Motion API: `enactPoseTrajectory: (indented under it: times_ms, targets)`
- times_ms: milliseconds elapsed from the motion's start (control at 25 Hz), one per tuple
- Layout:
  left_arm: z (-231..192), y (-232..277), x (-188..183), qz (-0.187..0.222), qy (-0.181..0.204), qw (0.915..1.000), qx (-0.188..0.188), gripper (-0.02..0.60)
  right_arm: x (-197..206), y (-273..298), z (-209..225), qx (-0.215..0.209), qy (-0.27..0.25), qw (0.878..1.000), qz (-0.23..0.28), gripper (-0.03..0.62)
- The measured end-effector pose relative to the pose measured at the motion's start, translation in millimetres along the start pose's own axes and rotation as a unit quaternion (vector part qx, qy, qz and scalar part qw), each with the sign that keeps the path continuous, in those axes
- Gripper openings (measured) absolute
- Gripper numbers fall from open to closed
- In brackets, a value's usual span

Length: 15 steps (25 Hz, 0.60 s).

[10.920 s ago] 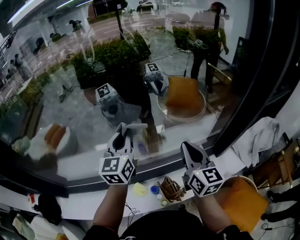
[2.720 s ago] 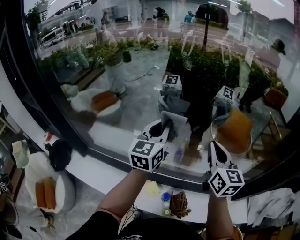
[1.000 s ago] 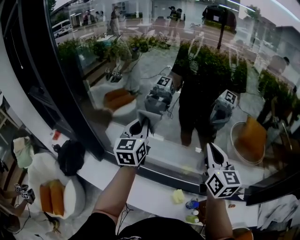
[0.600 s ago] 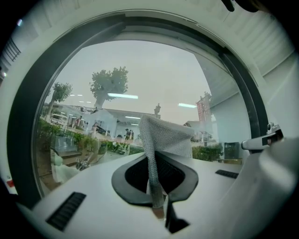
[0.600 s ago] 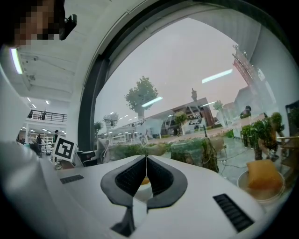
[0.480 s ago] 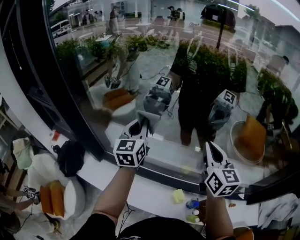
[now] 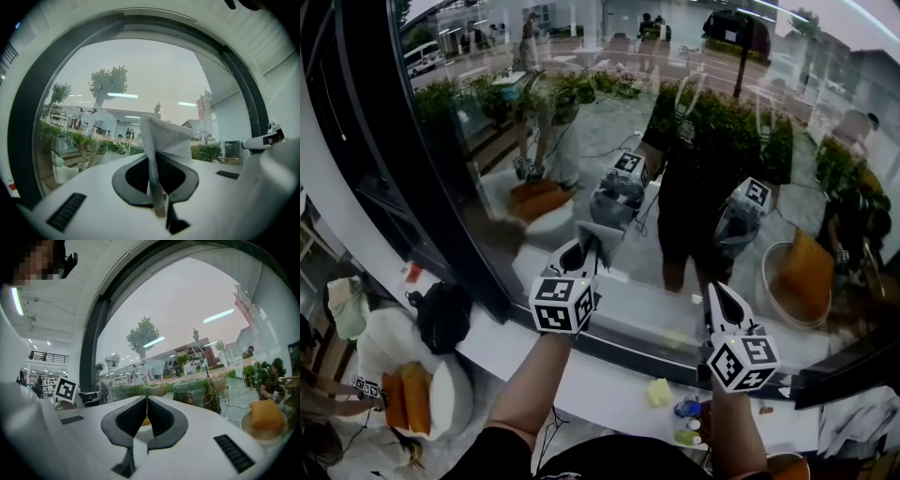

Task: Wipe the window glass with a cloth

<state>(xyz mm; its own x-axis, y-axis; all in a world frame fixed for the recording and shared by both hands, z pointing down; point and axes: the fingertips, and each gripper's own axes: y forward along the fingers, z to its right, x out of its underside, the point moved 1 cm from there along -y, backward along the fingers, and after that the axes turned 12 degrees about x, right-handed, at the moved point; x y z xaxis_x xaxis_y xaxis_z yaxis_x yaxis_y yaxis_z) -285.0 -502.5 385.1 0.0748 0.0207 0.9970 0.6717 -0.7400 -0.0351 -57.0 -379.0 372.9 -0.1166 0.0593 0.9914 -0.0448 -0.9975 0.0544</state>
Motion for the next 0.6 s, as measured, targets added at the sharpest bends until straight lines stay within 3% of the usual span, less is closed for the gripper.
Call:
enactPoseTrajectory:
  times_ms: [600]
  targets:
    - [1, -28, -10, 0.025, -0.001, 0.9997, -0.004, 0.018, 12, -19, -6, 0.006, 0.002, 1.0, 0.003, 0.029]
